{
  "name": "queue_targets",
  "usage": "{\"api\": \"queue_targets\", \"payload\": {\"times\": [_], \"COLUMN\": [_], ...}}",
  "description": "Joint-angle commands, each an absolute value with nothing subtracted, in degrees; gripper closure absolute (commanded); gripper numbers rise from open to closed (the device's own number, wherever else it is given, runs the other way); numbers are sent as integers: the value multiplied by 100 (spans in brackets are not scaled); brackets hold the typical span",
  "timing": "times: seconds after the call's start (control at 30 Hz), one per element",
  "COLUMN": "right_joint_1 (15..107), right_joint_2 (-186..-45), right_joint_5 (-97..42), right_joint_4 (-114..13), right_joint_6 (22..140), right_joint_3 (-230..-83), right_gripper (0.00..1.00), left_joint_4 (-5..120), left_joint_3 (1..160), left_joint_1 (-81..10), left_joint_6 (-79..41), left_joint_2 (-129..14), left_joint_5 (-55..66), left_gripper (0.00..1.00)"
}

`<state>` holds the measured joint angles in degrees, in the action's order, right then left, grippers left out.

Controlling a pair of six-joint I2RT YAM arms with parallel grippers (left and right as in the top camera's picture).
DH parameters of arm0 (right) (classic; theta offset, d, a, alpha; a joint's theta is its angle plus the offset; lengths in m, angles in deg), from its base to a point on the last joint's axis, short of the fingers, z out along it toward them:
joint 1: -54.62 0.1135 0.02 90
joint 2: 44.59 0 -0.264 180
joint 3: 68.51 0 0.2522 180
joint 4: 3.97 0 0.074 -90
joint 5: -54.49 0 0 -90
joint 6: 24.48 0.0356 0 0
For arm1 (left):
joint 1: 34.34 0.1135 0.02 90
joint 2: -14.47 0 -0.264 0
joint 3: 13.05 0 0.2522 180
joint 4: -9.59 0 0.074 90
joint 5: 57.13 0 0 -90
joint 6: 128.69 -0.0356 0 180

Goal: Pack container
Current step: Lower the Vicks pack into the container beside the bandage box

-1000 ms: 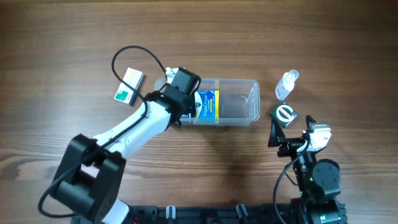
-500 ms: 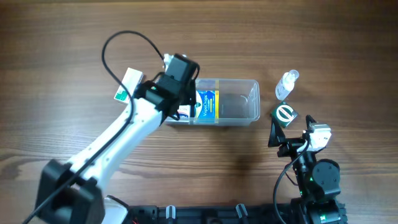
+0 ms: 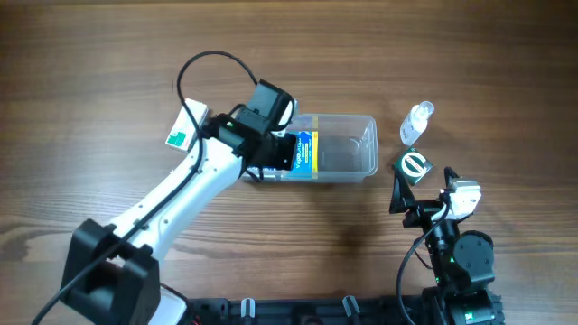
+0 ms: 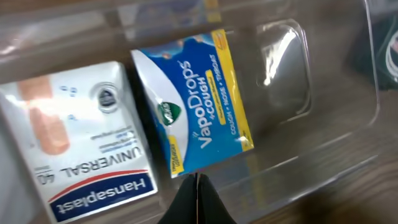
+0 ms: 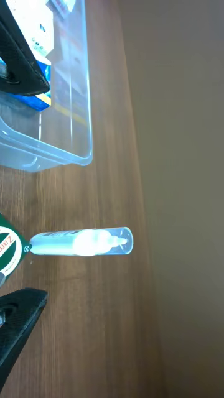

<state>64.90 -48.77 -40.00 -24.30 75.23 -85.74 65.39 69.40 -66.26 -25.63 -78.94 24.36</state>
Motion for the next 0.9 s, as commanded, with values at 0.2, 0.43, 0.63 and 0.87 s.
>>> {"api": "queue_targets", "payload": {"times": [0.2,0.43,0.63,0.87], "right_joint_1": [6468,6468,6468,6468], "right_joint_2": [-4862,-4862,-4862,-4862], "right_joint_5": [-3928,-3928,-3928,-3928], "right_joint_4": [-2404,-2404,-2404,-2404], "right_joint_6": [7464,7462,7462,7464], "right_joint_3": [-8552,-8550,-8552,-8552], "right_gripper": [0,0,0,0], "left_joint_4": [6257,5993,5862,5825], "left_joint_3": [6953,6951,6951,6951], "left_joint_1": [-6917,-6924,-6924,-6922], "left_joint_6": [-2797,-2801,-2801,-2801], "left_joint_2": [-8457,-8803,-9102,-9212], "left_joint_5": [2510,2718,2919,3233], "left_gripper": [96,96,96,96]}}
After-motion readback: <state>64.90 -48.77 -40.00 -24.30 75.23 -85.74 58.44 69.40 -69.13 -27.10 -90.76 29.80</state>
